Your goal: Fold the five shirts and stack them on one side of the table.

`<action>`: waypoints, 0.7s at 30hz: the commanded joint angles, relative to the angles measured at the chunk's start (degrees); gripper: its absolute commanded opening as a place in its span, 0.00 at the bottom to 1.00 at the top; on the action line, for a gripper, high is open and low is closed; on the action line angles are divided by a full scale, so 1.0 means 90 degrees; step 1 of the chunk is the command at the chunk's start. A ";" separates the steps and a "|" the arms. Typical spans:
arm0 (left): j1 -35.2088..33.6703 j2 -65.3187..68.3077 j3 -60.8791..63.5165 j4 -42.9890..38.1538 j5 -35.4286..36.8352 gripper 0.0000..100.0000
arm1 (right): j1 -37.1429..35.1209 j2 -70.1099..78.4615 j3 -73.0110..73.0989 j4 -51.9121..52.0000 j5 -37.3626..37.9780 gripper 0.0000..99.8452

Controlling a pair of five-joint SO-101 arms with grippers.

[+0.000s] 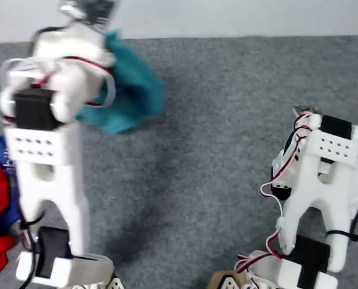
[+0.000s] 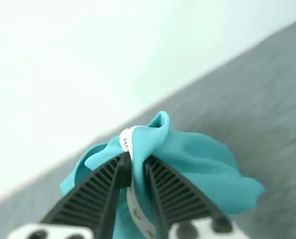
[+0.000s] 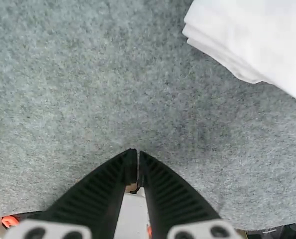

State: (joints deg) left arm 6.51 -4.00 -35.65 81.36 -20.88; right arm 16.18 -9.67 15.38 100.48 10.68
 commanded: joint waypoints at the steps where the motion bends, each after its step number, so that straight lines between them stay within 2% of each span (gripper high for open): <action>1: 0.1016 -0.0244 -0.0249 -0.0186 0.0078 0.00 | -0.0034 -0.0269 0.0010 0.0210 -0.0068 0.01; 4: 0.1241 -0.0010 -0.0083 0.0205 0.0098 0.00 | -0.0034 -0.0269 0.0010 0.0210 -0.0068 0.01; 7: 0.1221 0.0342 0.0347 0.1006 0.0107 0.00 | -0.0034 -0.0249 0.0010 0.0210 -0.0068 0.01; 11: 0.0869 0.0977 0.1343 0.2042 0.0107 0.01 | -0.0054 -0.0249 0.0000 0.0210 -0.0049 0.01; 16: -0.0107 0.1397 0.2291 0.2110 0.0059 0.13 | -0.0474 -0.0249 0.0000 0.0210 -0.0020 0.01; 21: -0.0889 0.1094 0.2310 0.2129 -0.0244 0.15 | -0.1538 -0.0298 0.0000 0.0249 -0.0059 0.01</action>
State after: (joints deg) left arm 2.29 8.84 -14.90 98.95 -20.79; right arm 7.47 -9.67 15.38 100.48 10.68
